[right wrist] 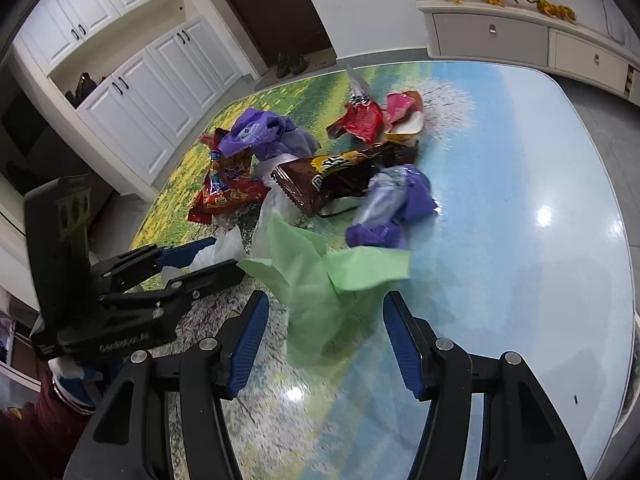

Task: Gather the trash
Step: 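Grasp the white tissue with the left tool while the right tool grasps the green paper, then carry the tissue and green paper to the bin and release both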

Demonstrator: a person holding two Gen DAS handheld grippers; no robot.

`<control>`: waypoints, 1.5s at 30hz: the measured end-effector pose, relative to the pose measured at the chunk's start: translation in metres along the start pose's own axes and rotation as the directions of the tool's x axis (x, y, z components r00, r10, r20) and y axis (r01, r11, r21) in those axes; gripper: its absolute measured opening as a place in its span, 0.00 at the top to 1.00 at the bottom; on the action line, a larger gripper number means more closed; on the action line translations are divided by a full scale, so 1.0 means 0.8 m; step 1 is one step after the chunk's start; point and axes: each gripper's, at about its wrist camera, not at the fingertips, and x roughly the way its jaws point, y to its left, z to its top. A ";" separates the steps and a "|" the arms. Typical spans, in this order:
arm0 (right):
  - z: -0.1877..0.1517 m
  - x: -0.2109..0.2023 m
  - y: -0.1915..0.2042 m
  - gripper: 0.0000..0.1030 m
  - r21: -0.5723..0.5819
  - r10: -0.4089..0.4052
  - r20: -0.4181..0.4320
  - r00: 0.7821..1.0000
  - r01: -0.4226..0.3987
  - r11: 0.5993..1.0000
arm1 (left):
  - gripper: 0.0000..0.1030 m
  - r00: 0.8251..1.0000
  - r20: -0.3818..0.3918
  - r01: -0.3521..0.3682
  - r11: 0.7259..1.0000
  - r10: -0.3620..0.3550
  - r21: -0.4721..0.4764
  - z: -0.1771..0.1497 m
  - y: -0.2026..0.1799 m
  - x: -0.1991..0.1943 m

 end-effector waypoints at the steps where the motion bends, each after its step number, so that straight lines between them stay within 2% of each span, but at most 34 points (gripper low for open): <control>1: 0.002 0.003 0.001 0.43 -0.003 -0.005 -0.003 1.000 0.005 1.000 | 0.64 1.000 -0.001 0.004 1.000 -0.004 0.001 -0.001 0.000 0.000; 2: 0.003 0.006 0.002 0.43 -0.004 -0.012 -0.008 1.000 0.012 1.000 | 0.69 1.000 -0.005 0.009 1.000 -0.009 0.002 -0.001 0.000 0.000; 4: 0.005 0.010 0.004 0.49 -0.008 -0.021 -0.010 1.000 0.021 1.000 | 0.73 1.000 -0.012 0.020 1.000 -0.020 0.009 -0.004 -0.003 -0.002; 6: 0.004 0.012 0.005 0.66 -0.003 -0.019 -0.011 1.000 0.019 1.000 | 0.75 1.000 -0.014 0.020 1.000 -0.020 0.015 -0.008 -0.005 -0.005; 10: -0.004 0.004 0.008 0.74 -0.011 -0.014 0.007 1.000 0.014 1.000 | 0.77 1.000 -0.004 0.006 1.000 -0.006 0.018 -0.017 -0.011 -0.023; 17: -0.037 -0.033 0.010 0.75 -0.016 0.015 0.049 0.999 -0.014 1.000 | 0.78 0.997 0.061 -0.037 0.999 0.038 -0.016 -0.040 -0.022 -0.069; 22: -0.068 -0.066 0.004 0.75 -0.010 0.038 0.080 0.996 -0.037 0.999 | 0.78 0.995 0.070 -0.062 0.997 0.065 -0.041 -0.054 -0.036 -0.088; 26: -0.086 -0.096 -0.014 0.75 0.011 0.046 0.120 0.992 -0.047 0.999 | 0.78 0.995 0.067 -0.074 0.997 0.075 -0.027 -0.052 -0.065 -0.090; 30: -0.104 -0.129 -0.046 0.74 0.058 0.041 0.171 0.985 -0.051 0.997 | 0.78 0.995 0.061 -0.081 0.996 0.079 0.031 -0.044 -0.110 -0.085; 37: -0.144 -0.188 -0.126 0.74 0.156 -0.034 0.251 0.967 -0.006 0.988 | 0.78 0.998 0.017 -0.059 0.990 0.058 0.128 -0.021 -0.195 -0.053; 42: -0.166 -0.219 -0.191 0.74 0.234 -0.135 0.285 0.949 0.067 0.970 | 0.78 0.999 -0.042 -0.019 0.978 0.028 0.208 -0.003 -0.268 -0.006; 45: -0.179 -0.228 -0.239 0.74 0.305 -0.205 0.282 0.937 0.115 0.945 | 0.78 0.997 -0.083 0.026 0.967 -0.005 0.255 0.010 -0.313 0.027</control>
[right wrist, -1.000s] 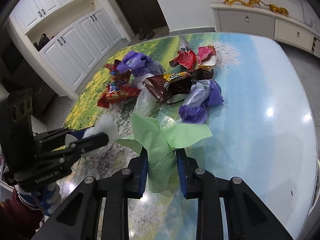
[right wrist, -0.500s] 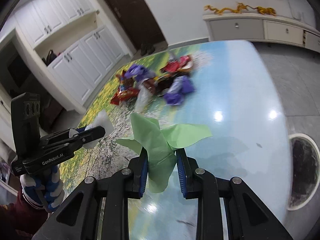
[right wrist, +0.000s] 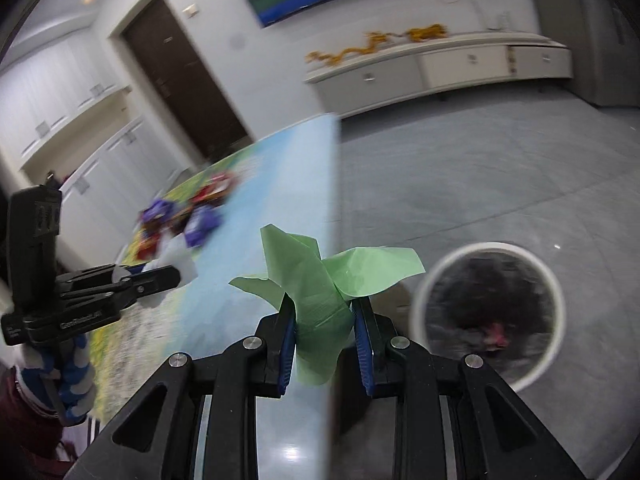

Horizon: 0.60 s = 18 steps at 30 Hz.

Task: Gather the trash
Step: 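Carry the tissue and green paper to the bin and release both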

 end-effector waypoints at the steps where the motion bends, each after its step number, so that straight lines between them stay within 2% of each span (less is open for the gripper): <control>1: 0.001 0.000 -0.010 0.74 0.014 -0.016 0.002 1.000 0.016 1.000 | 0.78 1.000 -0.006 0.009 1.000 -0.009 0.015 0.007 -0.011 0.009; 4: 0.002 0.002 -0.056 0.73 0.075 -0.078 -0.004 0.997 0.078 0.994 | 0.78 0.999 -0.027 0.044 0.997 -0.043 0.056 0.030 -0.046 0.039; 9: 0.007 0.016 -0.102 0.71 0.130 -0.145 -0.026 0.989 0.147 0.981 | 0.77 0.992 -0.080 0.107 0.989 -0.099 0.105 0.065 -0.096 0.090; 18: 0.020 0.065 -0.159 0.69 0.177 -0.208 -0.096 0.973 0.222 0.959 | 0.74 0.969 -0.183 0.192 0.972 -0.165 0.138 0.104 -0.160 0.177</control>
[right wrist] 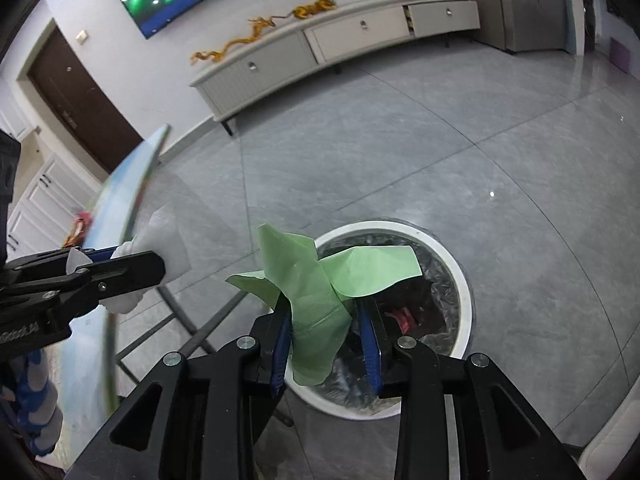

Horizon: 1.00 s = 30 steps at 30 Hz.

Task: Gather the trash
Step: 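Carry the tissue and green paper to the bin and release both, then move both open tools back over the table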

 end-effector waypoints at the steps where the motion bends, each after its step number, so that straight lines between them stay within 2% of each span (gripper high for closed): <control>1: 0.000 0.006 -0.004 0.69 0.007 -0.007 -0.009 1.000 0.007 1.000 | 0.72 1.000 -0.007 0.010 1.000 -0.010 -0.004 0.005 -0.002 0.007; 3: -0.002 0.013 -0.010 0.65 0.014 -0.018 -0.020 1.000 0.018 1.000 | 0.67 1.000 -0.017 0.026 1.000 -0.026 -0.011 0.013 -0.003 0.019; 5: -0.002 0.017 -0.012 0.56 0.015 -0.038 -0.028 0.999 0.038 0.999 | 0.53 0.999 -0.013 0.033 0.999 -0.033 -0.017 0.017 -0.005 0.024; 7: -0.004 0.019 -0.015 0.51 0.018 -0.045 -0.029 0.999 0.045 0.999 | 0.50 0.999 -0.008 0.043 0.999 -0.043 -0.028 0.021 -0.005 0.027; 11: -0.007 0.015 -0.017 0.50 0.023 -0.051 -0.027 0.998 0.052 0.998 | 0.50 0.999 0.010 0.051 0.998 -0.051 -0.038 0.020 -0.009 0.021; 20: -0.008 -0.023 0.000 0.49 0.010 -0.033 0.033 0.999 0.033 0.999 | 0.50 0.998 0.060 0.008 0.999 -0.006 -0.032 0.012 -0.011 -0.019; 30: -0.024 -0.087 0.039 0.47 -0.041 0.002 0.115 0.993 0.003 0.999 | 0.50 0.989 0.127 -0.068 0.997 0.072 -0.033 -0.028 -0.008 -0.082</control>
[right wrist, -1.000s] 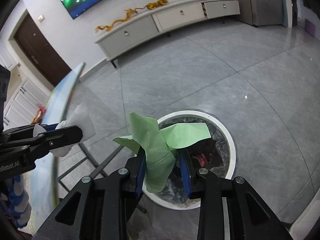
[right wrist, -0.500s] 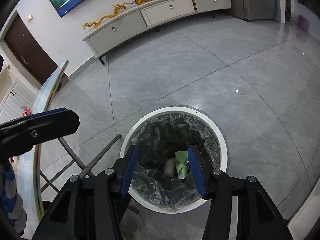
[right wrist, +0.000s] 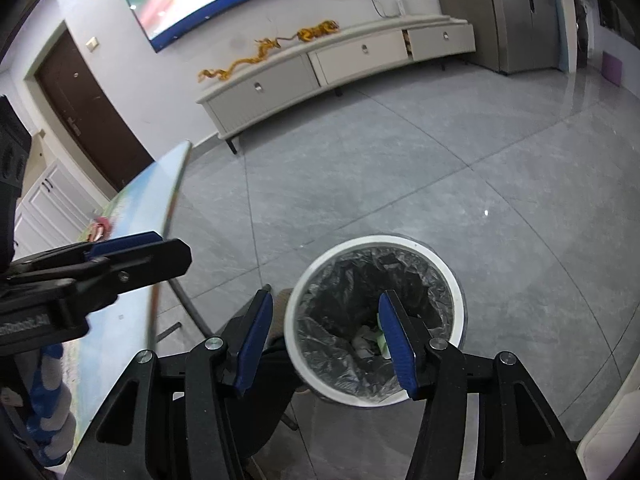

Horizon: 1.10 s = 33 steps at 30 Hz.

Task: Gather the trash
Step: 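Move both open tools back over the table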

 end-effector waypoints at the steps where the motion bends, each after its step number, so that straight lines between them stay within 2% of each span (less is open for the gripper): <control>1: -0.001 -0.007 0.005 0.47 -0.009 0.001 0.010 1.000 -0.001 1.000 | 0.50 1.000 0.015 -0.016 1.000 0.016 0.000 -0.004 0.002 -0.010; 9: -0.001 -0.055 0.044 0.46 -0.059 0.009 0.081 0.997 -0.004 0.998 | 0.50 0.989 0.117 -0.088 0.996 0.088 -0.007 -0.028 0.016 -0.078; 18: -0.007 -0.093 0.094 0.42 -0.123 0.011 0.126 0.992 0.004 0.992 | 0.50 0.962 0.223 -0.148 0.988 0.155 -0.048 -0.054 0.039 -0.149; 27: -0.013 -0.117 0.145 0.41 -0.207 0.036 0.147 0.988 -0.004 0.978 | 0.45 0.920 0.331 -0.180 0.976 0.211 -0.122 -0.081 0.070 -0.212; 30: -0.014 -0.122 0.163 0.41 -0.233 0.045 0.150 0.988 -0.008 0.972 | 0.45 0.901 0.362 -0.199 0.969 0.240 -0.148 -0.092 0.083 -0.227; 33: -0.016 -0.127 0.181 0.41 -0.262 0.053 0.152 0.987 -0.011 0.965 | 0.45 0.874 0.400 -0.226 0.959 0.277 -0.171 -0.103 0.093 -0.243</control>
